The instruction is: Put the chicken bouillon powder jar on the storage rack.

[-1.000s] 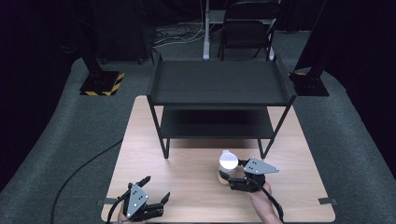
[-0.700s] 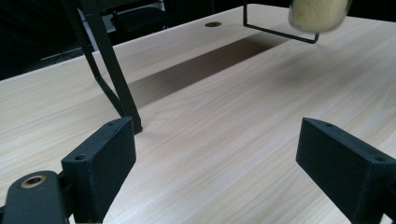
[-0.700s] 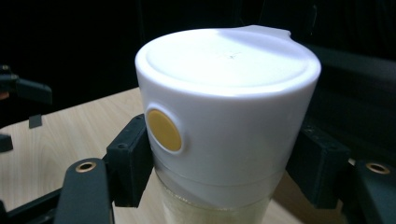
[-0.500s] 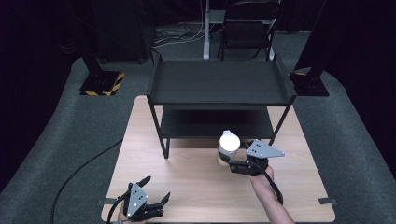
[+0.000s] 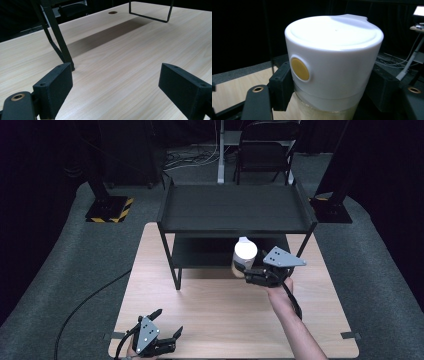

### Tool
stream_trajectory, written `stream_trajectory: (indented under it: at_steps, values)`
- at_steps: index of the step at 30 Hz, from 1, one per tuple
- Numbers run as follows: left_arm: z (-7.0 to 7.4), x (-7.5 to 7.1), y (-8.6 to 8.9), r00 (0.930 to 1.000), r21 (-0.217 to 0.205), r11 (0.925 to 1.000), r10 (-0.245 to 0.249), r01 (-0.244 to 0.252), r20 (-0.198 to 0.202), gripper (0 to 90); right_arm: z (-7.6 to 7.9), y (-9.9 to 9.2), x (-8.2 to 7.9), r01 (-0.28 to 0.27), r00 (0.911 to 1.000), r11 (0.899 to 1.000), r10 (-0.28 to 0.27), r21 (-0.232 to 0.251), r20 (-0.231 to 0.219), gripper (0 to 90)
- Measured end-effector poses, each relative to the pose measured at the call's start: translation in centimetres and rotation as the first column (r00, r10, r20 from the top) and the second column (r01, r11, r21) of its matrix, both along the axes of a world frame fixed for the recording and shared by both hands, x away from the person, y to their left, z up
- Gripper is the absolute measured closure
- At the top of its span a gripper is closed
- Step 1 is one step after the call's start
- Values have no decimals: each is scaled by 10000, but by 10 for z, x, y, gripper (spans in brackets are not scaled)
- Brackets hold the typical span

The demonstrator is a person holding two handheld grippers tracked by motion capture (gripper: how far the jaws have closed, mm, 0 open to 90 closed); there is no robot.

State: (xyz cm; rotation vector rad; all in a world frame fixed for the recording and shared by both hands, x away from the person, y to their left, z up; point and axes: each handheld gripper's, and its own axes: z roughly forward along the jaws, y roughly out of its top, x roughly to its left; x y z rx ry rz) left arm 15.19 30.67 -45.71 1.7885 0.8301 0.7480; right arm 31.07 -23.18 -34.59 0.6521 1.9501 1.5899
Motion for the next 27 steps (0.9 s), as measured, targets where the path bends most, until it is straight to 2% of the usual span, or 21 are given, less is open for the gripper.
stream_trajectory:
  at_steps: [5, 11, 18, 20, 22, 23, 25, 27]
  values:
    - [0, 0, 1, 10000, -13, 10000, -10, 10, 16, 119, 5, 5, 15, 353, 9992, 9994, -353, -39, -163, 302]
    - [0, 0, 1, 10000, -25, 10000, -36, 36, 13, 119, 7, 9, 31, 518, 9983, 9986, -517, 43, -271, 302]
    - [0, 1, 1, 10000, -2, 10000, -71, 71, 7, 119, 7, 15, 46, 508, 9966, 9987, -507, -11, -646, 300]
    - [0, 1, 0, 10000, 11, 10000, -77, 77, 2, 119, 5, 13, 51, 472, 9958, 9987, -454, 215, -790, 298]
    - [0, 1, 0, 10000, 15, 10000, -83, 83, -2, 119, 4, 11, 53, 439, 9954, 9985, -408, 340, -864, 291]
    - [0, 1, 0, 10000, 21, 10000, -95, 95, -2, 119, 3, 13, 51, 514, 9959, 9982, -490, 305, -764, 255]
    - [0, 1, 0, 9999, 39, 9999, -102, 102, 10, 119, 6, 15, 47, 554, 9962, 9984, -559, -86, -675, 215]
    - [0, 1, -1, 10000, 64, 9999, -98, 98, 12, 120, 7, 12, 45, 389, 9970, 9991, -401, -190, -665, 179]
